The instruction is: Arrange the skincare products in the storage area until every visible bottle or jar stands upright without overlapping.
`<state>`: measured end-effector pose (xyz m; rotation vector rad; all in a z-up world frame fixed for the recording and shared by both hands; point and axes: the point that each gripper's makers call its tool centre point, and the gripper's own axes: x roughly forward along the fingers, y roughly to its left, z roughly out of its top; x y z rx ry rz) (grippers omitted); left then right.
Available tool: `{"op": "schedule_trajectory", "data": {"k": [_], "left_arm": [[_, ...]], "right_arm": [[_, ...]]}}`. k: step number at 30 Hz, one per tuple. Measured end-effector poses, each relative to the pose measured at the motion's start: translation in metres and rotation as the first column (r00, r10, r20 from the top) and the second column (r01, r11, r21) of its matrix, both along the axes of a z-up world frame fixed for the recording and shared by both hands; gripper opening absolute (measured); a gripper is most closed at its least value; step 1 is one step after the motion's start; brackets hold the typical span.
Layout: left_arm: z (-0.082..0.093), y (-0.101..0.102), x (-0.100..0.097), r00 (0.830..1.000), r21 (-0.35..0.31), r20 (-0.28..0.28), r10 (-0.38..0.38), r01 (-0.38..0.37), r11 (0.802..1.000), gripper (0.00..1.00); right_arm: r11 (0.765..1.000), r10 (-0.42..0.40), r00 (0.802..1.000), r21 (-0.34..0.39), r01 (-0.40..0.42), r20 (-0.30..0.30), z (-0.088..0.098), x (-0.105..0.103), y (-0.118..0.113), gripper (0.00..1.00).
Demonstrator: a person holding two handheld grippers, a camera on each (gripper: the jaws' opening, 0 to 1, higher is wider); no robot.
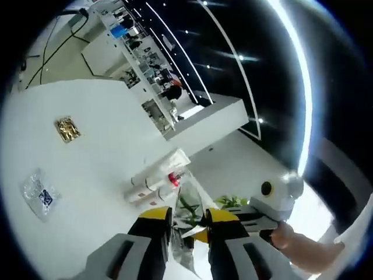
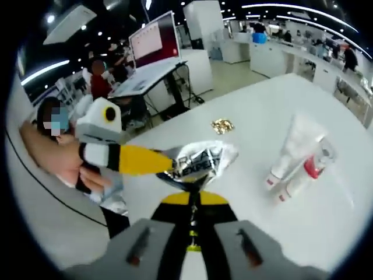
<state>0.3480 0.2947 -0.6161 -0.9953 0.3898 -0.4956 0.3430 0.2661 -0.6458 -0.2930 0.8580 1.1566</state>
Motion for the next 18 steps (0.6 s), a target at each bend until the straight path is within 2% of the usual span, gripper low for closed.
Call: {"op": "schedule_trajectory", "data": {"k": [2,6,9,11,13,15,18], "left_arm": [[0.004,-0.012,-0.005,0.999,-0.052,-0.025,-0.04,0.039,0.998,0.17],[0.008,-0.024,-0.01,0.997,-0.036,-0.032,-0.069,0.068,0.997,0.13],[0.016,-0.026,-0.012,0.998,-0.036,-0.009,-0.066,0.065,0.997,0.05],[0.019,-0.028,-0.012,0.997,-0.042,-0.012,-0.077,0.077,0.996,0.03],[0.024,-0.033,-0.014,0.995,-0.015,0.009,-0.104,0.104,0.994,0.02],[0.027,-0.036,-0.017,0.993,-0.012,0.015,-0.118,0.119,0.993,0.01],[0.027,-0.037,-0.019,0.992,-0.015,0.011,-0.129,0.129,0.992,0.0]], "right_arm": [[1.0,-0.004,1.0,-0.011,0.004,0.012,0.0,-0.004,-0.007,0.03],[1.0,-0.011,1.0,-0.013,0.012,0.014,0.003,-0.012,-0.018,0.04],[0.999,-0.024,0.999,0.025,0.025,-0.03,0.004,-0.022,-0.023,0.05],[0.999,-0.027,0.999,0.045,0.029,-0.034,0.005,-0.026,-0.025,0.07],[0.997,-0.033,0.999,0.065,0.035,-0.033,0.007,-0.028,-0.028,0.09],[0.997,-0.037,0.999,0.074,0.039,-0.03,0.007,-0.028,-0.032,0.15],[0.996,-0.028,1.0,0.081,0.028,0.0,0.005,-0.031,-0.039,0.29]]}}
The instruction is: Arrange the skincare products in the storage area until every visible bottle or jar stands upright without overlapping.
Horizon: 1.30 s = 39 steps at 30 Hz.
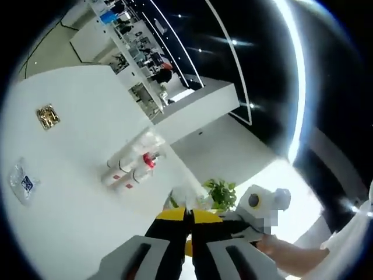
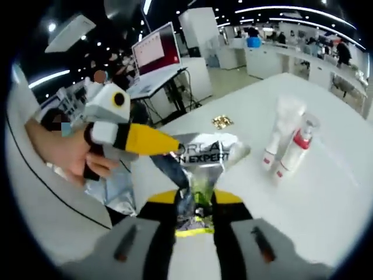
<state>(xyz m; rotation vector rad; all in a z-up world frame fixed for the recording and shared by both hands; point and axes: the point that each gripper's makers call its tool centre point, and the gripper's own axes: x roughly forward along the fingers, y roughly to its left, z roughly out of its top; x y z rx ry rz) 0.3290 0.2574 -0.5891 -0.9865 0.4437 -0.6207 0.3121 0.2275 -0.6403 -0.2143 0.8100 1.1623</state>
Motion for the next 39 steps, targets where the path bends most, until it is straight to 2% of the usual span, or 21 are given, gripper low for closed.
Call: {"op": "schedule_trajectory", "data": {"k": [3,4,6,8,13,15,16,17,21,23,25,26,27,29,30,31,32,33,35,37,39], "left_arm": [[0.001,-0.002,-0.003,1.0,-0.009,-0.002,-0.012,0.012,1.0,0.0],[0.001,-0.001,-0.004,1.0,-0.006,0.003,-0.009,0.009,1.0,0.0],[0.003,-0.002,-0.005,1.0,-0.019,0.005,-0.021,0.021,1.0,0.0],[0.009,-0.001,-0.007,0.999,-0.029,0.028,-0.046,0.047,0.998,0.0],[0.019,0.003,-0.011,0.993,-0.037,0.062,-0.101,0.103,0.994,0.0],[0.026,0.001,-0.018,0.983,-0.059,0.08,-0.164,0.169,0.984,0.0],[0.03,-0.004,-0.025,0.973,-0.089,0.077,-0.218,0.224,0.97,0.0],[0.03,-0.003,-0.023,0.971,-0.058,0.096,-0.217,0.223,0.973,0.0],[0.051,-0.019,-0.045,0.93,-0.121,0.152,-0.336,0.355,0.927,0.0],[0.055,-0.022,-0.048,0.923,-0.126,0.168,-0.347,0.369,0.921,0.0],[0.059,-0.029,-0.058,0.901,-0.138,0.182,-0.394,0.42,0.897,0.0],[0.059,-0.03,-0.057,0.902,-0.128,0.186,-0.389,0.415,0.901,0.0],[0.058,-0.03,-0.058,0.901,-0.126,0.187,-0.392,0.418,0.9,0.0],[0.056,-0.033,-0.062,0.894,-0.12,0.183,-0.408,0.432,0.894,0.0],[0.056,-0.033,-0.063,0.892,-0.119,0.184,-0.413,0.438,0.891,0.0],[0.056,-0.034,-0.065,0.889,-0.103,0.193,-0.415,0.439,0.892,0.0],[0.053,-0.034,-0.063,0.894,-0.06,0.202,-0.4,0.419,0.906,0.0],[0.057,-0.036,-0.066,0.888,-0.073,0.206,-0.412,0.433,0.898,0.0],[0.059,-0.037,-0.069,0.877,-0.051,0.228,-0.423,0.445,0.894,0.01],[0.057,-0.035,-0.064,0.869,0.069,0.303,-0.392,0.39,0.918,0.02],[0.057,-0.036,-0.066,0.871,0.056,0.293,-0.394,0.396,0.917,0.08]], "right_arm": [[1.0,-0.016,1.0,0.02,0.016,0.004,0.001,0.001,-0.008,0.41],[0.999,-0.011,1.0,0.036,0.011,-0.007,0.001,-0.001,-0.009,0.41],[0.994,-0.013,0.998,0.105,0.02,-0.067,0.005,-0.007,-0.011,0.41],[0.994,-0.012,0.998,0.107,0.018,-0.058,0.003,-0.006,-0.02,0.43],[0.991,0.016,1.0,0.13,-0.014,-0.014,0.007,-0.004,-0.031,0.64],[0.986,0.054,0.998,0.16,-0.051,-0.013,0.013,-0.007,-0.033,0.65],[0.984,0.058,0.998,0.167,-0.054,-0.016,0.015,-0.007,-0.034,0.65],[0.98,0.071,0.997,0.185,-0.067,-0.018,0.017,-0.008,-0.034,0.65],[0.956,0.133,0.99,0.266,-0.119,-0.034,0.027,-0.017,-0.03,0.64],[0.94,0.176,0.982,0.307,-0.148,-0.065,0.031,-0.026,-0.028,0.6],[0.908,0.247,0.964,0.37,-0.196,-0.095,0.041,-0.043,-0.026,0.49],[0.892,0.271,0.956,0.402,-0.206,-0.112,0.046,-0.049,-0.025,0.35],[0.885,0.281,0.952,0.415,-0.209,-0.12,0.048,-0.052,-0.025,0.29],[0.859,0.301,0.941,0.472,-0.197,-0.156,0.057,-0.059,-0.026,0.17],[0.855,0.313,0.938,0.474,-0.211,-0.147,0.057,-0.061,-0.027,0.13],[0.853,0.314,0.937,0.48,-0.207,-0.153,0.057,-0.064,-0.028,0.08],[0.832,0.345,0.926,0.505,-0.227,-0.152,0.061,-0.072,-0.027,0.04],[0.849,0.319,0.934,0.487,-0.205,-0.162,0.057,-0.069,-0.028,0.04],[0.828,0.334,0.923,0.527,-0.19,-0.192,0.06,-0.074,-0.029,0.03],[0.828,0.329,0.922,0.531,-0.179,-0.202,0.059,-0.075,-0.03,0.02],[0.818,0.326,0.924,0.55,-0.17,-0.2,0.063,-0.076,-0.031,0.02]]}}
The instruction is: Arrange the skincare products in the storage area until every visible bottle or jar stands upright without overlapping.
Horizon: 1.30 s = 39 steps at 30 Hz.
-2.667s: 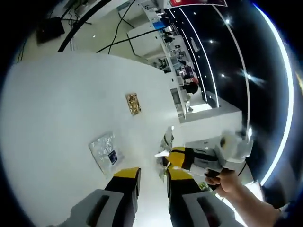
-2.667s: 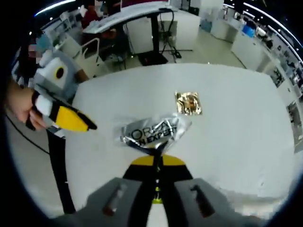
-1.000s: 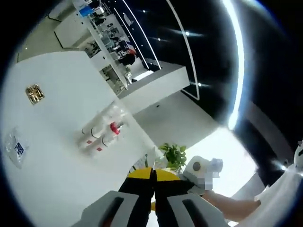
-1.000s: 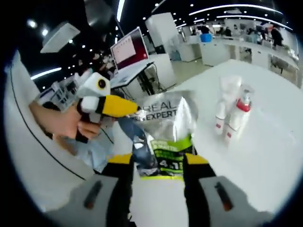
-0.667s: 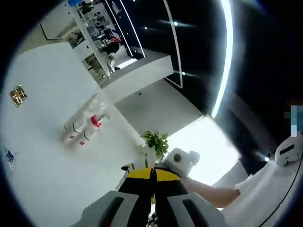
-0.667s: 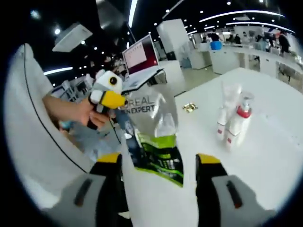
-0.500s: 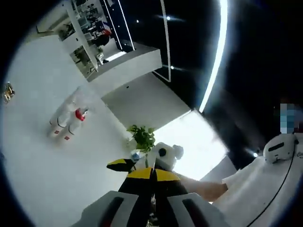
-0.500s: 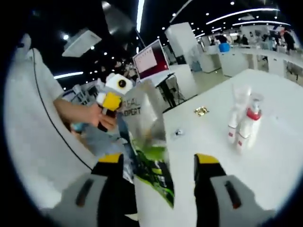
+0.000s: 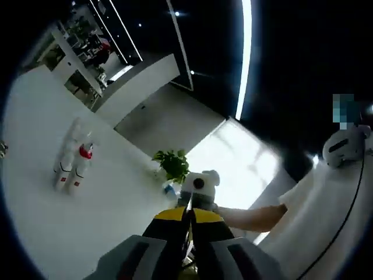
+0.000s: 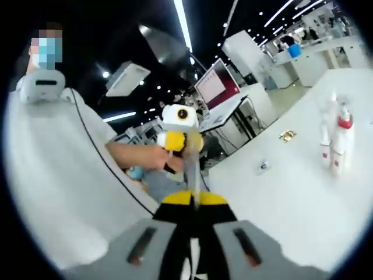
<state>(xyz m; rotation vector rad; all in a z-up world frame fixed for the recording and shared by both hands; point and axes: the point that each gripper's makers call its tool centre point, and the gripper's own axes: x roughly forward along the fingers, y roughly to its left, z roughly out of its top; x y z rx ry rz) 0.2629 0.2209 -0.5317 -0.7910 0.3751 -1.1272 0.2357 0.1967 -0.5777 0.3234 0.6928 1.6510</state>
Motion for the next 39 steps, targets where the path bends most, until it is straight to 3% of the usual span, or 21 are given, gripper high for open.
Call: {"op": "schedule_trajectory", "data": {"k": [2,3,7,10,11,12,15,21,25,28,30,32,33,35,37,39], "left_arm": [[-0.003,0.001,0.003,1.0,0.011,0.006,0.022,-0.022,1.0,0.23],[-0.004,0.002,0.003,0.999,0.018,0.017,0.03,-0.03,0.999,0.26],[-0.005,-0.005,-0.003,1.0,0.014,0.008,-0.002,0.002,1.0,0.28],[-0.01,-0.013,-0.008,0.999,0.023,-0.01,-0.034,0.034,0.999,0.24],[-0.011,-0.014,-0.008,0.999,0.024,-0.012,-0.035,0.035,0.999,0.21],[-0.015,-0.016,-0.009,0.999,0.03,-0.024,-0.042,0.043,0.999,0.08],[-0.012,-0.014,-0.008,0.999,-0.008,-0.038,-0.032,0.032,0.999,0.03],[-0.008,-0.016,-0.009,0.999,-0.016,-0.019,-0.041,0.04,0.999,0.01],[0.004,-0.008,0.0,0.999,-0.099,-0.048,-0.021,0.016,0.995,0.01],[0.012,0.0,0.011,0.998,-0.132,-0.061,0.002,-0.01,0.991,0.01],[0.015,0.004,0.017,0.997,-0.148,-0.072,0.018,-0.029,0.989,0.01],[0.014,0.003,0.018,0.997,-0.142,-0.079,0.014,-0.025,0.99,0.01],[0.013,0.003,0.018,0.999,-0.127,-0.047,0.025,-0.03,0.991,0.02],[0.012,0.002,0.019,0.999,-0.125,-0.041,0.034,-0.039,0.991,0.03],[0.008,-0.002,0.017,0.999,-0.098,-0.017,0.037,-0.038,0.994,0.11],[0.0,-0.006,0.018,0.999,-0.068,-0.038,0.036,-0.038,0.997,0.26]], "right_arm": [[1.0,-0.023,1.0,0.019,0.023,-0.004,0.004,0.003,-0.001,0.02],[0.999,-0.032,0.999,0.04,0.032,-0.013,0.008,0.004,-0.001,0.02],[0.992,-0.072,0.996,0.098,0.076,-0.05,0.023,0.01,-0.003,0.02],[0.988,-0.09,0.994,0.119,0.096,-0.054,0.03,0.011,-0.003,0.02],[0.987,-0.094,0.994,0.123,0.101,-0.059,0.031,0.012,-0.003,0.02],[0.986,-0.1,0.993,0.127,0.107,-0.064,0.031,0.013,-0.004,0.02],[0.983,-0.119,0.989,0.133,0.13,-0.087,0.031,0.015,-0.006,0.03],[0.974,-0.132,0.984,0.17,0.151,-0.12,0.036,0.012,-0.008,0.04],[0.971,-0.127,0.978,0.182,0.156,-0.164,0.035,0.009,-0.007,0.21],[0.981,-0.115,0.981,0.135,0.137,-0.155,0.024,0.002,-0.005,0.18],[0.985,-0.094,0.982,0.128,0.116,-0.164,0.023,-0.004,-0.004,0.04],[0.982,-0.121,0.982,0.13,0.14,-0.148,0.023,0.001,-0.003,0.04],[0.981,-0.119,0.982,0.135,0.14,-0.149,0.023,0.002,-0.004,0.03],[0.978,-0.138,0.981,0.139,0.156,-0.134,0.021,0.004,-0.003,0.03],[0.973,-0.153,0.98,0.154,0.171,-0.125,0.023,0.007,-0.002,0.02],[0.965,-0.172,0.976,0.179,0.194,-0.131,0.027,0.011,-0.002,0.02]]}}
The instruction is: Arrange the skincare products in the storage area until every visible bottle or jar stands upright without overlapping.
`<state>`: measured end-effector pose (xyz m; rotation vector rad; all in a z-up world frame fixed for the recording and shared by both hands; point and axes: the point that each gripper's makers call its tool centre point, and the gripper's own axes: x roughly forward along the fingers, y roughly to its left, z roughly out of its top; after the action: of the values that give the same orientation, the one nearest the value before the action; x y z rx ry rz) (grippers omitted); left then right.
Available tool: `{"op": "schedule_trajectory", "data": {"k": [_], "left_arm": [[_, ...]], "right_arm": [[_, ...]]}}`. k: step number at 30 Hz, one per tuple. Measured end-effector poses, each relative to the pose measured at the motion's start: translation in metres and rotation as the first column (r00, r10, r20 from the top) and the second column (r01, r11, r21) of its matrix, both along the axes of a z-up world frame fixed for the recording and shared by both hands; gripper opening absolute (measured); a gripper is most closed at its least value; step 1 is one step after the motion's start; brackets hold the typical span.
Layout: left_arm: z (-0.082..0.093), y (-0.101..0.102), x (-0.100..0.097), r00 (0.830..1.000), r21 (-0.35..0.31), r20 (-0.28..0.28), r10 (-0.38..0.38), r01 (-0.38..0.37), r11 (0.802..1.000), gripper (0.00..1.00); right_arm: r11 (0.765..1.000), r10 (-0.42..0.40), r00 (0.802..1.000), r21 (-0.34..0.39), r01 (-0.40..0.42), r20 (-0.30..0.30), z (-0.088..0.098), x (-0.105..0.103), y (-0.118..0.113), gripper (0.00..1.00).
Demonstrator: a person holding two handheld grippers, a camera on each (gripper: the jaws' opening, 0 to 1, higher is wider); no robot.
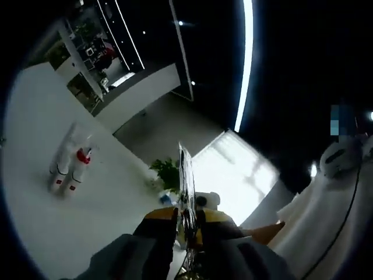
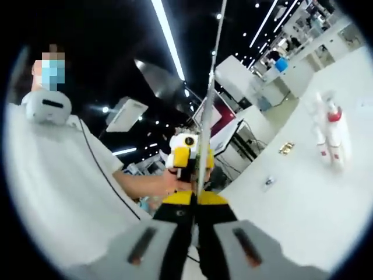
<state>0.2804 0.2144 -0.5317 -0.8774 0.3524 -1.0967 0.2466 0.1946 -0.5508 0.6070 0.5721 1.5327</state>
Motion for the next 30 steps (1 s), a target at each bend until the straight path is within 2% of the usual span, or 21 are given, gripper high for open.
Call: {"op": "schedule_trajectory", "data": {"k": [4,6,8,15,16,17,18,22,24,25,26,30], "left_arm": [[-0.006,-0.008,-0.006,1.0,0.007,-0.016,-0.02,0.02,1.0,0.19],[-0.006,-0.011,-0.007,0.999,0.002,-0.024,-0.024,0.024,1.0,0.09],[-0.005,-0.011,-0.006,0.998,-0.025,-0.052,-0.02,0.019,1.0,0.03],[-0.008,-0.009,-0.004,0.999,0.009,-0.033,-0.012,0.012,1.0,0.01],[-0.008,-0.007,-0.003,0.999,0.009,-0.035,-0.012,0.012,1.0,0.01],[-0.009,-0.006,-0.003,0.999,0.016,-0.039,-0.019,0.02,1.0,0.01],[-0.01,-0.004,-0.003,0.999,0.022,-0.039,-0.022,0.023,0.999,0.01],[-0.013,0.001,-0.006,0.998,0.037,-0.032,-0.045,0.046,0.998,0.01],[-0.017,0.003,-0.008,0.998,0.052,-0.038,-0.051,0.053,0.997,0.01],[-0.019,0.004,-0.008,0.998,0.066,-0.038,-0.046,0.049,0.997,0.01],[-0.022,0.005,-0.008,0.998,0.083,-0.039,-0.039,0.042,0.996,0.01],[-0.031,0.017,-0.003,0.998,0.091,-0.071,-0.002,0.008,0.996,0.01]], "right_arm": [[0.997,-0.046,0.999,0.058,0.048,-0.028,0.01,0.011,-0.003,0.02],[0.995,-0.067,0.997,0.065,0.069,-0.037,0.008,0.015,-0.005,0.02],[0.995,-0.071,0.996,0.073,0.075,-0.047,0.007,0.014,-0.005,0.02],[0.993,-0.1,0.994,0.061,0.102,-0.04,0.005,0.016,-0.004,0.06],[0.991,-0.117,0.993,0.056,0.118,-0.027,0.005,0.019,-0.005,0.09],[0.982,-0.171,0.985,0.071,0.172,-0.031,0.009,0.029,-0.008,0.13],[0.977,-0.189,0.981,0.091,0.193,-0.051,0.013,0.033,-0.01,0.16],[0.968,-0.238,0.97,0.074,0.242,-0.057,0.012,0.047,-0.019,0.13],[0.966,-0.241,0.968,0.076,0.246,-0.072,0.01,0.051,-0.02,0.05],[0.97,-0.23,0.97,0.059,0.234,-0.074,0.007,0.049,-0.017,0.04],[0.967,-0.252,0.968,0.031,0.253,-0.015,0.002,0.052,-0.014,0.03],[0.968,-0.25,0.967,0.006,0.251,-0.043,-0.002,0.055,-0.002,0.03]]}}
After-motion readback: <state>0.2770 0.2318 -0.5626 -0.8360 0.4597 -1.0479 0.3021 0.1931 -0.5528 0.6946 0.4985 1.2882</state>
